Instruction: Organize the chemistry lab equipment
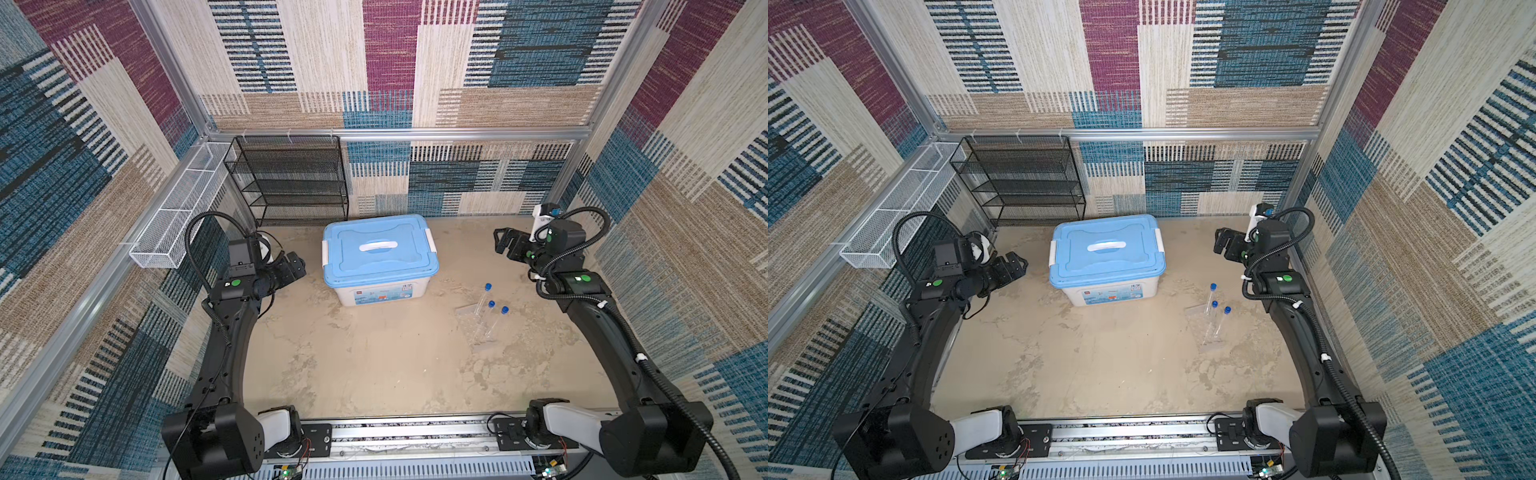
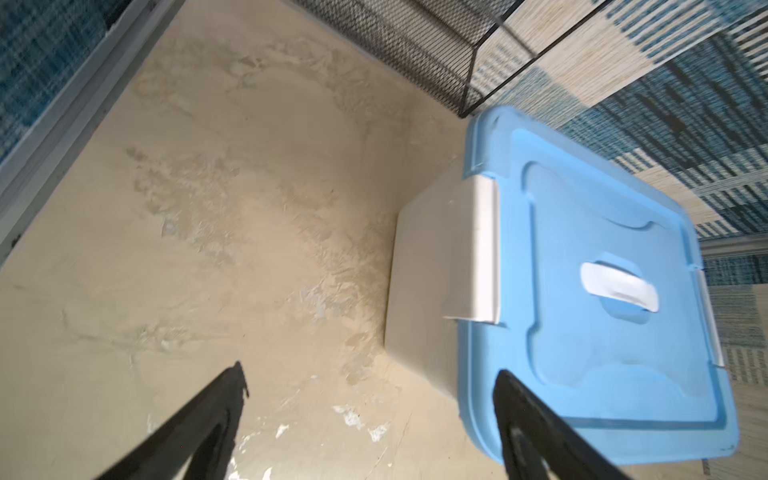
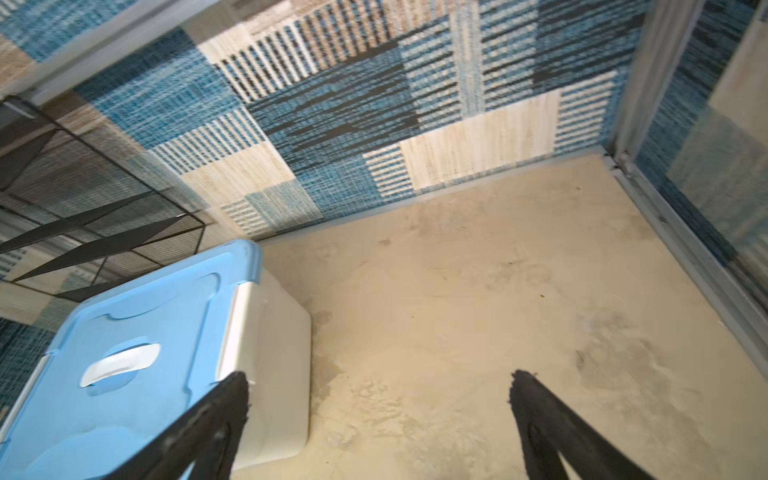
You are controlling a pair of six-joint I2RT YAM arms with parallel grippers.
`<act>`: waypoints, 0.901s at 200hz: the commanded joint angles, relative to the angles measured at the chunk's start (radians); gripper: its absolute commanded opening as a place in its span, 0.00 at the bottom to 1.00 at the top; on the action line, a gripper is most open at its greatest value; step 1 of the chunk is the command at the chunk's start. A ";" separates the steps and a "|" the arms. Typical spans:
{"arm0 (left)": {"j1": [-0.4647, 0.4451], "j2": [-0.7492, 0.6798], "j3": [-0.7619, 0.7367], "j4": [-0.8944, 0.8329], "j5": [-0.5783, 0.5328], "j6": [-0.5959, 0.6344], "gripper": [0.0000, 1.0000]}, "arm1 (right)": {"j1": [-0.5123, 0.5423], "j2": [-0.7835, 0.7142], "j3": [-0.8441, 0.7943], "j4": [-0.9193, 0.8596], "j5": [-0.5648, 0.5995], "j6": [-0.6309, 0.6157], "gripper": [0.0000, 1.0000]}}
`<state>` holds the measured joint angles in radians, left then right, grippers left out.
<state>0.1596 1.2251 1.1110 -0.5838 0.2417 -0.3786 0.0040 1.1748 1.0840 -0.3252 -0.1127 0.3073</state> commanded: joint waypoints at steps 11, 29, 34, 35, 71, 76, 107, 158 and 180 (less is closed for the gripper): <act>0.014 -0.034 -0.094 0.070 -0.013 -0.039 0.91 | -0.059 -0.059 -0.094 0.060 -0.010 0.025 0.99; 0.015 -0.040 -0.144 0.105 -0.063 -0.029 0.92 | -0.089 -0.083 -0.148 0.093 0.017 0.019 0.99; 0.015 -0.043 -0.153 0.106 -0.105 -0.026 0.94 | -0.096 -0.086 -0.167 0.109 0.029 0.008 0.99; 0.015 -0.044 -0.154 0.106 -0.114 -0.025 0.95 | -0.098 -0.087 -0.172 0.114 0.031 0.004 0.99; 0.014 -0.055 -0.218 0.197 -0.318 -0.047 1.00 | -0.175 -0.025 -0.282 0.233 0.083 -0.019 0.99; 0.014 -0.053 -0.227 0.213 -0.328 -0.054 1.00 | -0.185 -0.014 -0.294 0.250 0.083 -0.016 0.99; -0.041 -0.045 -0.312 0.377 -0.448 0.025 0.99 | -0.205 0.049 -0.370 0.387 0.046 -0.065 0.99; -0.158 0.006 -0.473 0.715 -0.606 0.208 1.00 | -0.204 0.144 -0.510 0.660 0.018 -0.127 0.99; -0.182 0.051 -0.522 0.855 -0.572 0.297 0.99 | -0.204 0.175 -0.558 0.775 0.033 -0.156 0.99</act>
<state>-0.0013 1.2407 0.6262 0.0448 -0.3080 -0.2211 -0.2016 1.3281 0.5606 0.2367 -0.0967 0.1986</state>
